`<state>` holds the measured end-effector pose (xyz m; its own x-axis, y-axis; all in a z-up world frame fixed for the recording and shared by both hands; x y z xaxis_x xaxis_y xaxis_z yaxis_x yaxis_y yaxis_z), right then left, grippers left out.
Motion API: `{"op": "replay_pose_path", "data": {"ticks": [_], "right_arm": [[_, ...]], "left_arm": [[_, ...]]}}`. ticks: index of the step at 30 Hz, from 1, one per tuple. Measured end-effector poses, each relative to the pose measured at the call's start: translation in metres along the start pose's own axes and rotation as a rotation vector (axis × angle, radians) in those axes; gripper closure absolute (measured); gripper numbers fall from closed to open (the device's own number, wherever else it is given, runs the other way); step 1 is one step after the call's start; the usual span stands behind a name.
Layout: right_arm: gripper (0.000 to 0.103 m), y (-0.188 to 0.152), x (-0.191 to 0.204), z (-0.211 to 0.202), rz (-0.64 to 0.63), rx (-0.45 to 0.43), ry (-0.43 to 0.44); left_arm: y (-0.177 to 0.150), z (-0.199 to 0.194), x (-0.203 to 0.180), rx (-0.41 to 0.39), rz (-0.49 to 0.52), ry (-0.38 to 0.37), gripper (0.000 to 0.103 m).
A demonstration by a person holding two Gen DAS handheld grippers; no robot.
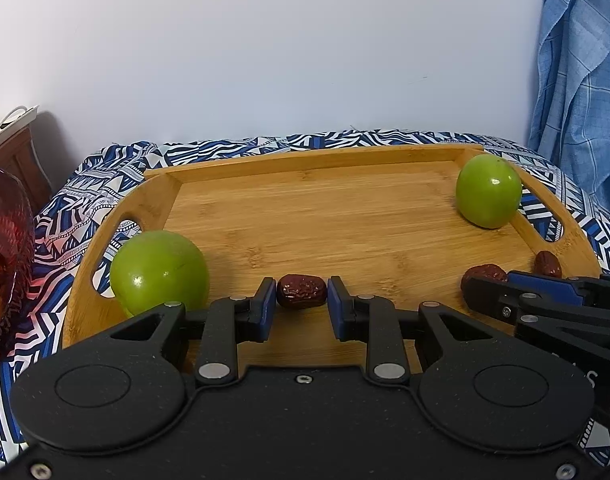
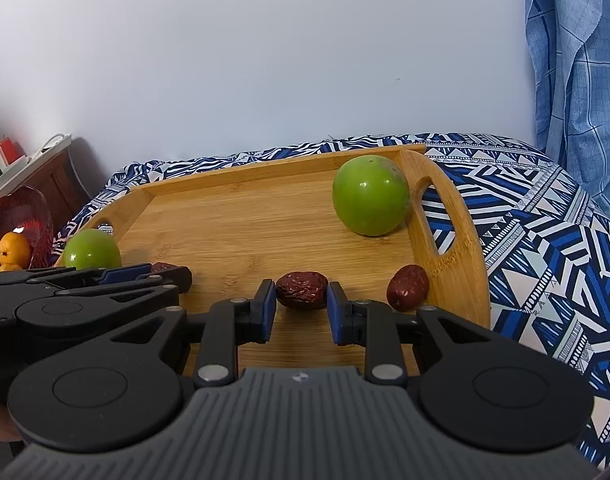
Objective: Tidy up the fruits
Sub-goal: 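Carry the date with the left tool while the right tool carries its date over the tray, then open both tools to release the dates on the tray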
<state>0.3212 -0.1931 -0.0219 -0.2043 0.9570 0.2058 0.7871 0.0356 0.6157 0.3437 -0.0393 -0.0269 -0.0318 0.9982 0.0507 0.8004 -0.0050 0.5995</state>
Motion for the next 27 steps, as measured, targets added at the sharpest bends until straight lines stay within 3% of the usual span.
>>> {"op": "replay_pose_path", "data": {"ticks": [17,27], "right_arm": [[0.067,0.0,0.002,-0.002,-0.001,0.004,0.015],[0.067,0.003,0.005,-0.017,-0.013,-0.027,0.014]], "left_arm": [[0.0,-0.004,0.0,0.013,0.007,0.01,0.076],[-0.002,-0.026,-0.003,0.002,0.012,0.015,0.065]]}}
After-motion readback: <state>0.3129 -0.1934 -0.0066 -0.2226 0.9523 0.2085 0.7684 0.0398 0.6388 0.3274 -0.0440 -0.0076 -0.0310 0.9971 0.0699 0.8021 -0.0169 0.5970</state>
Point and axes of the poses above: each gripper's, at about its wrist camera, not at the fingertips, and z roughly the way its jaws point, x to its left, y to its top, the point moved 8 cm from there along z, roughly the way its jaws point, and after that the axes turned 12 degrees about x, right-handed, at the moved point
